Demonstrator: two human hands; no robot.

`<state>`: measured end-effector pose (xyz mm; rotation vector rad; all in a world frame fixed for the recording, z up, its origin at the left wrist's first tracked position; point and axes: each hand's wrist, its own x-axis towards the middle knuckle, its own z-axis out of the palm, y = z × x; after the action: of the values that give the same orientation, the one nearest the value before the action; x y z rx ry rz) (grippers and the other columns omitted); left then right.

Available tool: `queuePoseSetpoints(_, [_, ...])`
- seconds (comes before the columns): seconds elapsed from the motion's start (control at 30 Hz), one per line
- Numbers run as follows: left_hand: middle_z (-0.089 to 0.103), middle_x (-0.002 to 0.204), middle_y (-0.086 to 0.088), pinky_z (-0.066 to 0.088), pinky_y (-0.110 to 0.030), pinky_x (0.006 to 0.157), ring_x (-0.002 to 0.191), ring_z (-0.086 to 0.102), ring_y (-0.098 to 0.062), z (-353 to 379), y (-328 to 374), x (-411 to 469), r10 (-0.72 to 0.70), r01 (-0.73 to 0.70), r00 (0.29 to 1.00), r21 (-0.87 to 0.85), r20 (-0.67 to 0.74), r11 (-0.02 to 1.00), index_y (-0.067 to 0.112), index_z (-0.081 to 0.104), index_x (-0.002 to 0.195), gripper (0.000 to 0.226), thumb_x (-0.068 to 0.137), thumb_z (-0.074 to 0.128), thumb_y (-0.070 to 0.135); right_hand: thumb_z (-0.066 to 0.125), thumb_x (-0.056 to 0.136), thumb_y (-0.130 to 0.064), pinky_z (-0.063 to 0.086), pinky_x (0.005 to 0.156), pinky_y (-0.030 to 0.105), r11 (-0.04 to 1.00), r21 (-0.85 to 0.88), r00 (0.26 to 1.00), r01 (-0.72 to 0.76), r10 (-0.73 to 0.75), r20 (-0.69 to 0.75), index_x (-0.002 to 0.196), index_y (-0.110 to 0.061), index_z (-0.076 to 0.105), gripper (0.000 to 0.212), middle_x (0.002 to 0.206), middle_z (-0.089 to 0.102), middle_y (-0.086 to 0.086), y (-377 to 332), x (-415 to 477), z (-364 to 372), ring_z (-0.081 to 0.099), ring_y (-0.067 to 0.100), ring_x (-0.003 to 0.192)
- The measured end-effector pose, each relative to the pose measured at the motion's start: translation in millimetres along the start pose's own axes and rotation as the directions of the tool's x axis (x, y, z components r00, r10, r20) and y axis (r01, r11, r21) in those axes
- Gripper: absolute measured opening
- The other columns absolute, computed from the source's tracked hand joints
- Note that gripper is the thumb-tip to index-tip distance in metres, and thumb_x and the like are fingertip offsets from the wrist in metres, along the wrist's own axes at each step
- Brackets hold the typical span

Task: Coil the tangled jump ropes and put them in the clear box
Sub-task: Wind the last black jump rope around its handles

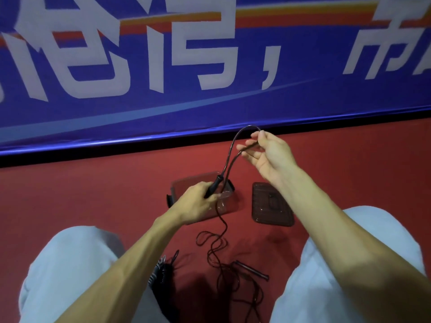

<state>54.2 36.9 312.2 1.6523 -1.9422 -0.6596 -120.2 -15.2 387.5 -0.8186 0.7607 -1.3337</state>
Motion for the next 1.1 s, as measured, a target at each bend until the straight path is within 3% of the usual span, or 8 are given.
queuePoseSetpoints(0.27, [0.061, 0.066, 0.016, 0.051, -0.036, 0.072, 0.065, 0.054, -0.003, 6, 8, 0, -0.026, 0.002, 0.997, -0.287, -0.079, 0.958, 0.032, 0.066, 0.071, 0.023, 0.093, 0.064, 0.026, 0.040, 0.103, -0.020, 0.056, 0.053, 0.027, 0.944, 0.330, 0.999, -0.011, 0.020, -0.026, 0.084, -0.001, 0.052, 0.029, 0.065, 0.064, 0.012, -1, 12, -8, 0.072, 0.027, 0.063])
queuePoseSetpoints(0.47, [0.069, 0.063, 0.003, 0.051, -0.021, 0.049, 0.054, 0.065, -0.009, -6, 26, -7, -0.220, -0.005, 0.956, -0.759, -0.195, 0.651, 0.011, 0.064, 0.082, 0.013, 0.095, 0.060, 0.011, 0.036, 0.104, -0.034, 0.058, 0.063, 0.034, 0.973, -0.223, 0.998, -0.062, 0.059, -0.022, 0.091, -0.004, 0.056, 0.039, 0.083, 0.066, 0.015, 17, 5, -11, 0.069, 0.026, 0.070])
queuePoseSetpoints(0.57, [0.073, 0.078, -0.009, 0.060, -0.034, 0.063, 0.068, 0.070, -0.028, -16, 25, -7, -0.303, -0.031, 0.932, -0.877, -0.199, 0.480, 0.012, 0.063, 0.088, 0.007, 0.094, 0.061, 0.015, 0.045, 0.100, -0.009, 0.056, 0.057, 0.026, 0.754, -0.657, 0.995, -0.017, 0.075, 0.061, 0.094, -0.007, 0.061, 0.017, 0.092, 0.066, 0.014, 34, 3, -12, 0.064, 0.020, 0.070])
queuePoseSetpoints(0.67, [0.073, 0.084, -0.009, 0.061, -0.039, 0.073, 0.074, 0.070, -0.032, -28, 21, -8, -0.328, -0.090, 0.920, -0.932, -0.212, 0.350, 0.011, 0.061, 0.090, 0.008, 0.096, 0.059, 0.017, 0.046, 0.087, 0.008, 0.054, 0.075, 0.029, 0.513, -0.853, 0.957, 0.091, 0.191, 0.217, 0.098, -0.015, 0.065, 0.032, 0.096, 0.068, 0.005, 51, 6, -15, 0.064, 0.018, 0.087])
queuePoseSetpoints(0.73, [0.073, 0.084, -0.008, 0.060, -0.039, 0.076, 0.073, 0.071, -0.030, -35, 24, -10, -0.319, -0.131, 0.926, -0.965, -0.201, 0.228, 0.010, 0.060, 0.092, 0.010, 0.097, 0.057, 0.018, 0.057, 0.085, 0.002, 0.049, 0.083, 0.026, 0.388, -0.906, 0.899, 0.170, 0.316, 0.304, 0.103, -0.021, 0.067, 0.031, 0.097, 0.068, -0.005, 61, 4, -15, 0.062, 0.012, 0.090])
queuePoseSetpoints(0.9, [0.072, 0.095, -0.010, 0.060, -0.033, 0.070, 0.087, 0.073, -0.031, -46, 19, -9, -0.315, -0.199, 0.931, -0.980, -0.184, -0.016, 0.011, 0.061, 0.095, 0.014, 0.098, 0.055, 0.024, 0.057, 0.095, -0.014, 0.053, 0.085, 0.035, 0.343, -0.929, 0.777, 0.139, 0.543, 0.317, 0.095, -0.020, 0.065, 0.009, 0.100, 0.068, -0.002, 79, -5, -15, 0.066, 0.014, 0.089])
queuePoseSetpoints(1.0, [0.070, 0.102, -0.011, 0.059, -0.030, 0.067, 0.086, 0.073, -0.028, -50, 14, -7, -0.370, -0.247, 0.907, -0.966, -0.201, -0.082, 0.012, 0.059, 0.101, 0.016, 0.099, 0.053, 0.026, 0.046, 0.101, -0.011, 0.058, 0.078, 0.041, 0.344, -0.933, 0.819, 0.108, 0.501, 0.279, 0.093, -0.014, 0.056, 0.014, 0.094, 0.068, 0.007, 79, -6, -13, 0.071, 0.026, 0.085])
queuePoseSetpoints(1.1, [0.067, 0.111, -0.013, 0.060, -0.033, 0.068, 0.087, 0.073, -0.027, -48, 10, -7, -0.420, -0.263, 0.880, -0.964, -0.221, -0.044, 0.011, 0.057, 0.115, 0.024, 0.099, 0.051, 0.029, 0.044, 0.099, -0.004, 0.061, 0.068, 0.043, 0.500, -0.864, 0.929, 0.056, 0.290, 0.228, 0.101, -0.011, 0.050, 0.010, 0.077, 0.065, 0.007, 73, -3, -10, 0.068, 0.024, 0.067])
